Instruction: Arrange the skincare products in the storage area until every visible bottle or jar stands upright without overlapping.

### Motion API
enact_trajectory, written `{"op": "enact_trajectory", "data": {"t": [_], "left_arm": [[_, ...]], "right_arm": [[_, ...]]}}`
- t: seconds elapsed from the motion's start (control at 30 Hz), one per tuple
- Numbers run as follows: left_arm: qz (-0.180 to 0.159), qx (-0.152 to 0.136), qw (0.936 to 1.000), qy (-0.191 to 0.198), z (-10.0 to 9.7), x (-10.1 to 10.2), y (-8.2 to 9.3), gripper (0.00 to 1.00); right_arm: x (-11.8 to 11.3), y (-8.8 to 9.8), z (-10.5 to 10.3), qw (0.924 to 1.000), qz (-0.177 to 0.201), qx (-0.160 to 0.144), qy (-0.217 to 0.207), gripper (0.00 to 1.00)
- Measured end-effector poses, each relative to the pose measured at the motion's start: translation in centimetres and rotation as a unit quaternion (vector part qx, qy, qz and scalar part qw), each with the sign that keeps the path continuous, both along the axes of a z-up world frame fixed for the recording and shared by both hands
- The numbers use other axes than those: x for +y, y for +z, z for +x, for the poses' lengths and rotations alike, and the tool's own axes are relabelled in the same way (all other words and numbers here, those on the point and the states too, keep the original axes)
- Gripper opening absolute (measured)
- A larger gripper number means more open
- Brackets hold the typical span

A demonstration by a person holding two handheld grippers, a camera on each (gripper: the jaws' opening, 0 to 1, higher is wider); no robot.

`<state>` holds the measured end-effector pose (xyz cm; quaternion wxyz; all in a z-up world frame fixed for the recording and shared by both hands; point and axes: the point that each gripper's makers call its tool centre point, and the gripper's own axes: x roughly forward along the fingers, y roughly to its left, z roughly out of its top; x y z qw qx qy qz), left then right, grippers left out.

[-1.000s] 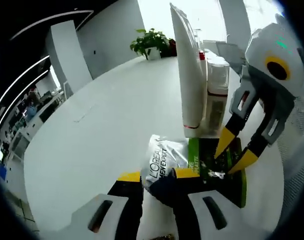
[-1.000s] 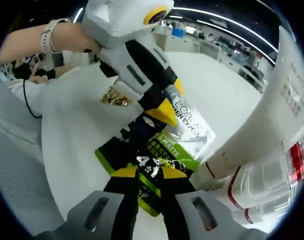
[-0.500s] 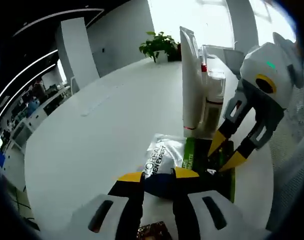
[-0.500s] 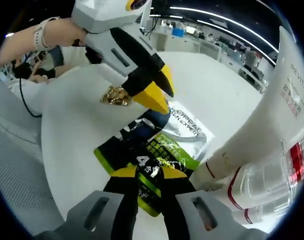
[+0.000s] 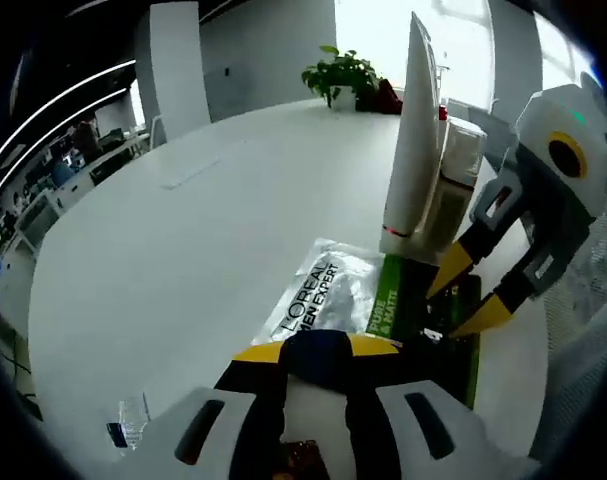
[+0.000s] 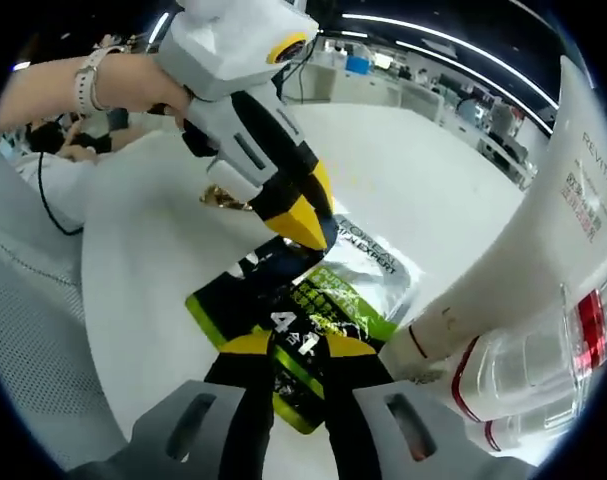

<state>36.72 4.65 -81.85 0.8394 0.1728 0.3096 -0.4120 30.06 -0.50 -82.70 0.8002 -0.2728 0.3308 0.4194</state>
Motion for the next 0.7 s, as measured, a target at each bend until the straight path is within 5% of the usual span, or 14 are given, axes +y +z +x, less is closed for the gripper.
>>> {"op": "enact_trajectory", "data": {"t": [0.7], "left_arm": [[-0.010,0.005,0.9999,0.002,0.9,-0.6,0.5,0.21]], "right_arm": [[0.1,0.0,0.0,1.0000,0.004,0.003,-0.005,0.19]]}}
